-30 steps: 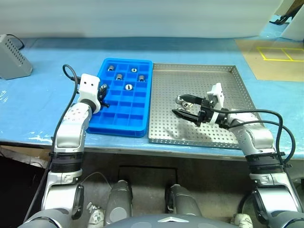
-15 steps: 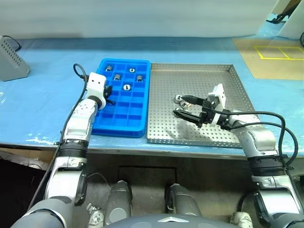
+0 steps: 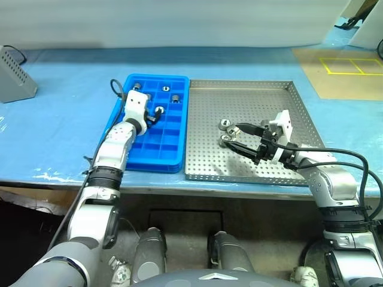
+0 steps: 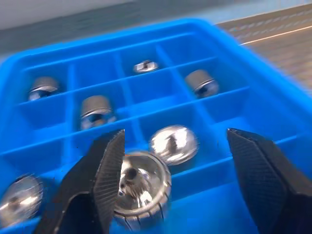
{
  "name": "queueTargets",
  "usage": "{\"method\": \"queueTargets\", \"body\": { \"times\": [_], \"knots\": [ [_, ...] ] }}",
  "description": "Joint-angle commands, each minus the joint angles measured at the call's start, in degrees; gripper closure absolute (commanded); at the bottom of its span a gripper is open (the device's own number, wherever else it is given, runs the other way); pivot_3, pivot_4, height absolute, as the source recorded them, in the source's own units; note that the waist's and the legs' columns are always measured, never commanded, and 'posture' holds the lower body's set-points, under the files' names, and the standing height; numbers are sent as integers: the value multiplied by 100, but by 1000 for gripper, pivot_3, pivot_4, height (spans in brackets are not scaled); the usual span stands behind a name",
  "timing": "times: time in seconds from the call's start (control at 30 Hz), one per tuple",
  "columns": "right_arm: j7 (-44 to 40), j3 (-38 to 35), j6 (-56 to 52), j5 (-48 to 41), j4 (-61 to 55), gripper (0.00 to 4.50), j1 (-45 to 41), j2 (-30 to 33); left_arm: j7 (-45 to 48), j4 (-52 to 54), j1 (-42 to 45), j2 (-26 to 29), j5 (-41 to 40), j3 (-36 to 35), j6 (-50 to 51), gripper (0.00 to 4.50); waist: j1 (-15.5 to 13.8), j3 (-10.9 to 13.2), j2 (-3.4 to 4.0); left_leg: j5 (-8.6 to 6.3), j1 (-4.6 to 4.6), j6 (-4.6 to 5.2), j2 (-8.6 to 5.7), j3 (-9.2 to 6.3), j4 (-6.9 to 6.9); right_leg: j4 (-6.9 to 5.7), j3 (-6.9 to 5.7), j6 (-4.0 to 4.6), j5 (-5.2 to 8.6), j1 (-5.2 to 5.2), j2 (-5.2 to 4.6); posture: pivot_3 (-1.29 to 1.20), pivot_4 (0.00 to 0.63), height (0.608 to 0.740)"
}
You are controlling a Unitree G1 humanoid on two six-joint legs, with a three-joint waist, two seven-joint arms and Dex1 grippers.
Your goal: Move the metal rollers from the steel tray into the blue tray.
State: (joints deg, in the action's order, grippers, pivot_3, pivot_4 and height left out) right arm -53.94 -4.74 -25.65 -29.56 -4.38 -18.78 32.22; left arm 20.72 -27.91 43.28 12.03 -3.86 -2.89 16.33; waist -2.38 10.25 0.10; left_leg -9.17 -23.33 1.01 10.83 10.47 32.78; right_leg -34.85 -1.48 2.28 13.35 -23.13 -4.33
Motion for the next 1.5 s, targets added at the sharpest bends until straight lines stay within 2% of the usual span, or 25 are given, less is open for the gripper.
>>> {"method": "queueTargets", "body": {
  "times": [0.03,0.4,0.63,0.83,1.03,1.23,1.37,1.5],
  "knots": [
    [104,-317,-22,-182,-403,0,94,108,204,164,414,-78,-113,128,40,962,22,0,-1,0,0,1,-1,1,0,0,1,0,0,0,0,-295,150,740],
    [249,-536,-83,-270,-614,0,359,190,29,-9,562,-20,45,190,-139,962,285,0,-1,0,0,0,1,0,-6,4,2,-1,0,-8,5,-320,150,740],
    [231,-519,-102,-321,-626,0,374,233,-497,-21,446,85,131,-12,-134,962,302,1,-1,-1,-2,2,1,0,-5,5,2,-1,0,-8,5,-310,150,740],
    [218,-468,-90,-300,-554,0,344,248,-943,73,84,408,194,-269,-13,962,317,0,-1,-1,0,1,2,0,-5,5,2,-1,0,-8,6,-297,150,740],
    [189,-404,-65,-281,-479,0,276,218,-857,242,-226,438,134,-221,253,962,261,1,-1,-1,-5,2,0,-1,-2,7,0,0,0,-5,3,-286,150,740],
    [184,-393,-86,-297,-499,0,261,210,-634,289,-161,374,35,-181,167,962,266,1,-1,-1,-2,2,1,-1,-3,6,0,0,0,-4,3,-289,150,740],
    [198,-397,-111,-305,-519,0,275,212,-555,49,-13,304,-39,-226,6,962,270,1,-1,-2,-2,2,1,-1,-4,7,1,0,0,-5,3,-292,150,740],
    [214,-400,-123,-309,-545,0,298,210,-566,-858,256,236,-37,-279,-412,962,269,1,-1,-1,-1,2,0,-1,-3,6,1,0,0,-4,3,-299,150,740]
  ]
}}
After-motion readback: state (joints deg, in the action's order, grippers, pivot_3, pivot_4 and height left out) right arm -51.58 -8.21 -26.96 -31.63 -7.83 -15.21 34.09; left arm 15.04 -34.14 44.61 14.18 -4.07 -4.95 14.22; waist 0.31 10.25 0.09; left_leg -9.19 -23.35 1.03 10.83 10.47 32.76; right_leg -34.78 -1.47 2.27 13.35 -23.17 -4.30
